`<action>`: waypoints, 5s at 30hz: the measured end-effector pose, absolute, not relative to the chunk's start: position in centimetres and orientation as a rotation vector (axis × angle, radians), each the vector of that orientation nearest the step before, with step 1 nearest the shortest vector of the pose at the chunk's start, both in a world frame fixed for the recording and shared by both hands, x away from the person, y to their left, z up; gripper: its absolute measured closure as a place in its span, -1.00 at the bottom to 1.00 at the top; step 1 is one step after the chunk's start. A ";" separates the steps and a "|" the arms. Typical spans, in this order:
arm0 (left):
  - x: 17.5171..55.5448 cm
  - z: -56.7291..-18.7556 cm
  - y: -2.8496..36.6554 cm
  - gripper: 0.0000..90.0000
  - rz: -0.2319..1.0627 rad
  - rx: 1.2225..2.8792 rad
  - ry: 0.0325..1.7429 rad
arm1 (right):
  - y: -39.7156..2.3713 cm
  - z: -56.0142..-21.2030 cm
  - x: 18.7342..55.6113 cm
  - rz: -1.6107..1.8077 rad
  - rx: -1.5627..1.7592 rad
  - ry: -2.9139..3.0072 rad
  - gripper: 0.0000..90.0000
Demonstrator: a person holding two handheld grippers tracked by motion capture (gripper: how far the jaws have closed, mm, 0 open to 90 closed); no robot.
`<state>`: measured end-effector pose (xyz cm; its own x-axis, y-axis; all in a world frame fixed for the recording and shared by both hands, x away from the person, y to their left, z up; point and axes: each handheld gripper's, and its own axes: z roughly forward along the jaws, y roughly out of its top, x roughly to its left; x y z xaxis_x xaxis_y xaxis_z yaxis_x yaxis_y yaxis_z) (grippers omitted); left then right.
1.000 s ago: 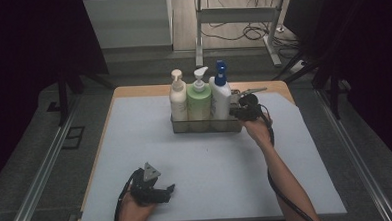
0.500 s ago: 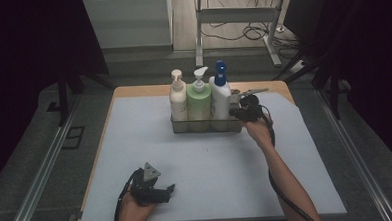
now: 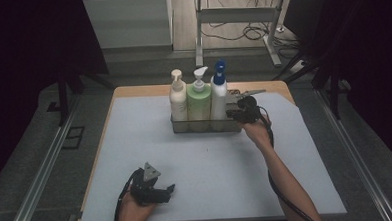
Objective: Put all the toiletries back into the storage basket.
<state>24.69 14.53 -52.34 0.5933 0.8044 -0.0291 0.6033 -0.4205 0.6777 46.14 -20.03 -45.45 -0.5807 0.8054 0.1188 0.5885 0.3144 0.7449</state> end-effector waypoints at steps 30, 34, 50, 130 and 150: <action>24.7 -52.3 14.5 -0.77 0.397 2.168 1.109 | -19.8 -45.4 45.7 1.122 1.260 2.312 0.91; 24.7 -52.3 14.5 -0.77 0.397 2.167 1.110 | -19.7 -45.3 45.7 1.087 1.233 2.307 0.83; 24.7 -52.3 14.5 -0.77 0.397 2.167 1.110 | -21.1 -44.5 44.9 1.105 1.239 2.288 0.52; 24.7 -52.4 14.5 -0.76 0.399 2.166 1.107 | -25.8 -44.1 31.7 1.021 0.964 2.459 -1.00; 24.6 -52.4 14.5 -0.76 0.399 2.156 1.113 | -27.7 -49.8 29.0 1.023 1.046 2.440 -1.00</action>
